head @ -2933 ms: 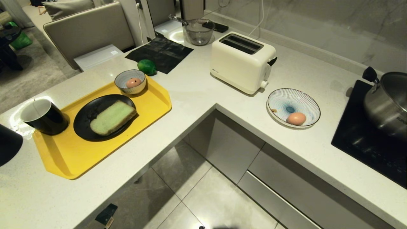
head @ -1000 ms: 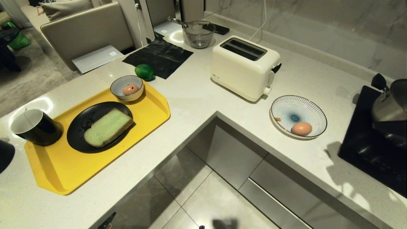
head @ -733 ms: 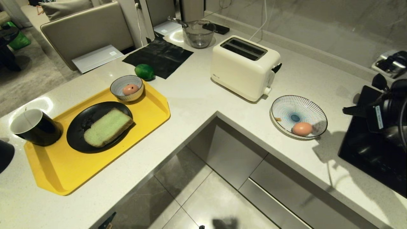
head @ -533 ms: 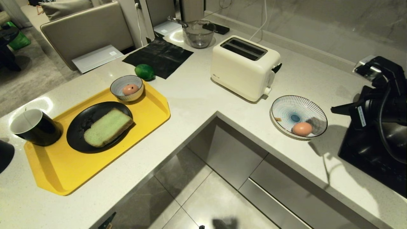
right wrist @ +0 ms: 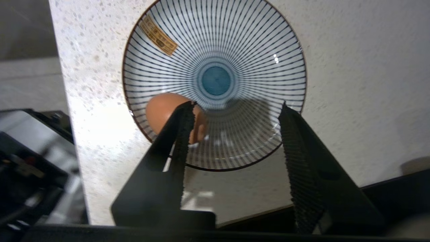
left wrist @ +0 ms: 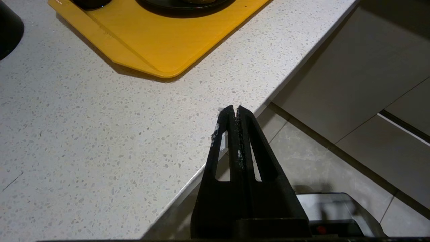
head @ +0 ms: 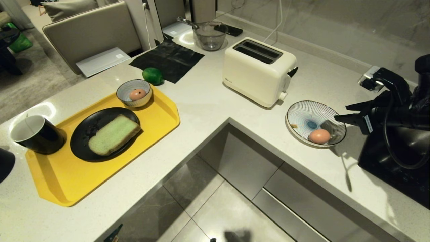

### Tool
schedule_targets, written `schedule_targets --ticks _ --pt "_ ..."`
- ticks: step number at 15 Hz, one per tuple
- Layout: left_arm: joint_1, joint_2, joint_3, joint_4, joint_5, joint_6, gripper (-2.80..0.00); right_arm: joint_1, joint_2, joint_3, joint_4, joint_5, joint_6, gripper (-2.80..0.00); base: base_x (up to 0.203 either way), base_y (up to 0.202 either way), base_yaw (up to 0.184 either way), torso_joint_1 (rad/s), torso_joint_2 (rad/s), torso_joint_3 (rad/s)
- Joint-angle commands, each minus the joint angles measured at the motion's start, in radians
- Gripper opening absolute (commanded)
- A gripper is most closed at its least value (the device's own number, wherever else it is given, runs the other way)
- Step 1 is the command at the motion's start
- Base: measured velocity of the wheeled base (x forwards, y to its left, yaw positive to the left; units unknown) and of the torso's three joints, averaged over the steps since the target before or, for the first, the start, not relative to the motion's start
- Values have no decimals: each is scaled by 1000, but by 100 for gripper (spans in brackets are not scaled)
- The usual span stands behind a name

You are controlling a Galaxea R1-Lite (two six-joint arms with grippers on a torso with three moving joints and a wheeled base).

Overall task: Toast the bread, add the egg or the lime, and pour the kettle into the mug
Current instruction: Pick up the egg

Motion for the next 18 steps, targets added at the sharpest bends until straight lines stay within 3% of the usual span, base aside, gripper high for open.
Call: schedule_targets --ticks 1,3,5,7,12,18 --pt "0 0 1 0 0 1 -280 -45 -4 -18 16 74 -165 0 0 0 0 0 0 0" --pt "1 -1 2 -1 0 1 -280 -86 -4 -13 23 168 -318 0 0 0 0 0 0 0" --pt "1 -1 2 0 0 1 -280 -117 10 -1 34 185 -450 0 0 0 0 0 0 0" --pt "0 -1 1 0 0 1 -280 -133 28 -15 122 185 -507 0 0 0 0 0 0 0" --pt "0 -1 2 0 0 1 -280 -139 78 -52 168 168 -484 0 0 0 0 0 0 0" --pt "1 -1 2 0 0 1 -280 -120 135 -79 170 246 -394 0 0 0 0 0 0 0"
